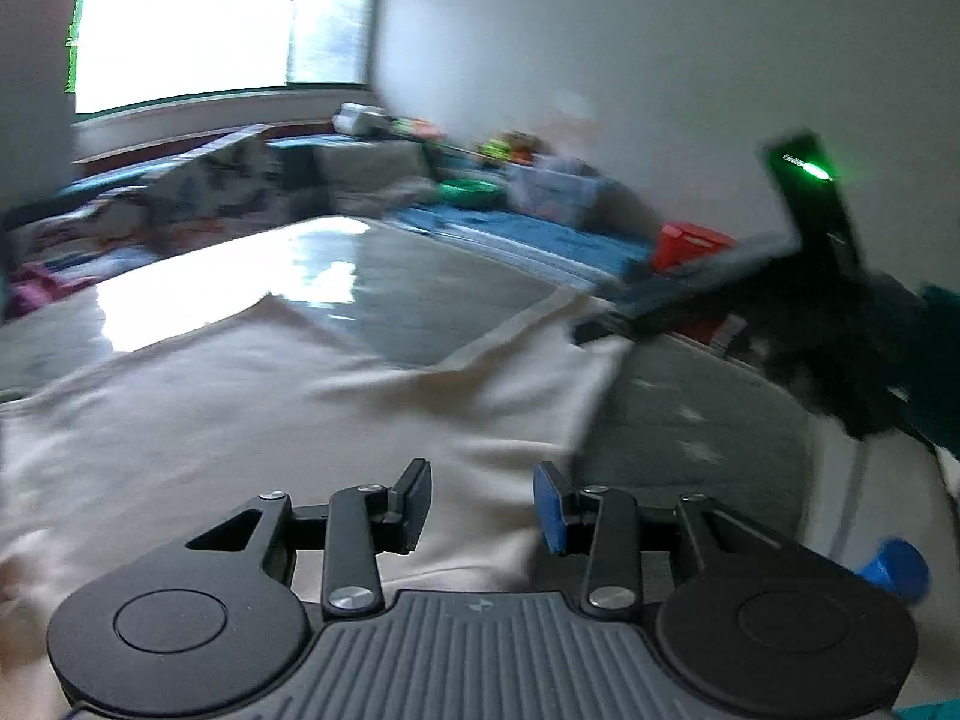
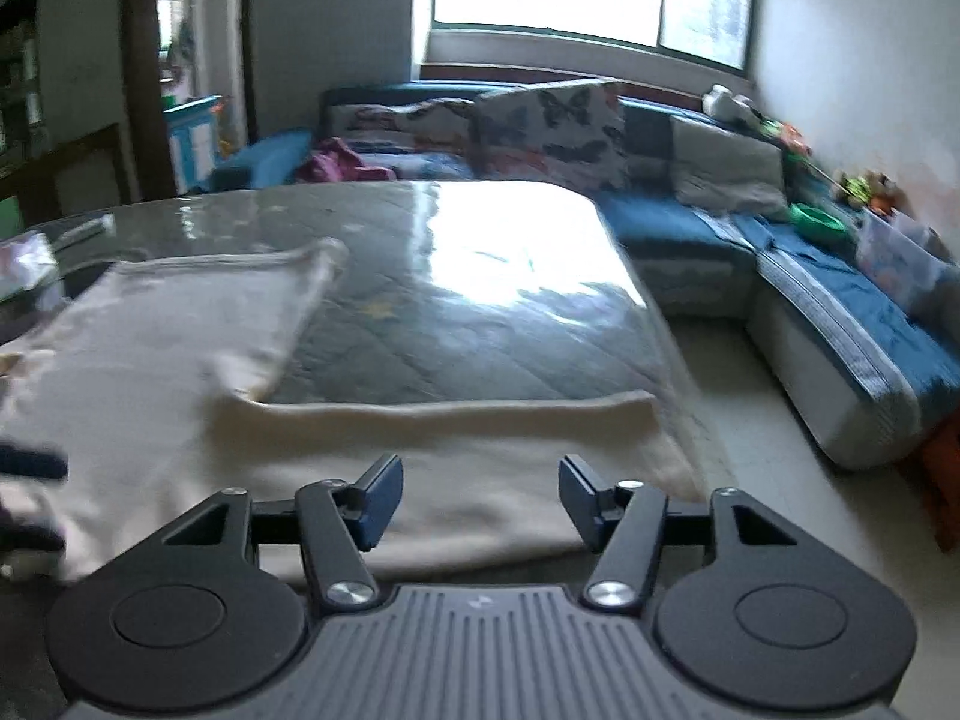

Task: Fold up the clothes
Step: 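Release the sweatshirt and smooth it flat with both grippers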

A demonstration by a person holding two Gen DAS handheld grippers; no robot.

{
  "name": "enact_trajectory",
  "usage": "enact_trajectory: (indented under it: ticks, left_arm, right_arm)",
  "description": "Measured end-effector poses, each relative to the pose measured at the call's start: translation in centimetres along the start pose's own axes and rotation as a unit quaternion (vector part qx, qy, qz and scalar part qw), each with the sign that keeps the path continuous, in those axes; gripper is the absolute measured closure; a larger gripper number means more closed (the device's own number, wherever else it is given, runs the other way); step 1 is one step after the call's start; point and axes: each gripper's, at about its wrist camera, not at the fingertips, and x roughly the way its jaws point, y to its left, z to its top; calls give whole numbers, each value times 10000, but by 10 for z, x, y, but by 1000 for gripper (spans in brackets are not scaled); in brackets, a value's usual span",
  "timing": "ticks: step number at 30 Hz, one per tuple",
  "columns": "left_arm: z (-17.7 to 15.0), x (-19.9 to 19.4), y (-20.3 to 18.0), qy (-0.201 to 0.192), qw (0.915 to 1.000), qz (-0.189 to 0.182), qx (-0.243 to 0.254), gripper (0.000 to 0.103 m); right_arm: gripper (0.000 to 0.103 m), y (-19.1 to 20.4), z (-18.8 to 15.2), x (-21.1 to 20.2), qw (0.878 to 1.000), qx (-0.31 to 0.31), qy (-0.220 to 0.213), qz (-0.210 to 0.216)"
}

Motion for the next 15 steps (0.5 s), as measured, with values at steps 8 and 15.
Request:
enact_trajectory:
  ticks: [8,15]
  left_arm:
    - [-6,-41,89,-97,9807,1863,-592,63]
    - [-24,-44,133,332,9680,2445,-466,64]
  right_arm:
    - [42,69,17,-4,9945,-551,-211,863]
    - [42,125,21,7,9842,-1024,-69,1441]
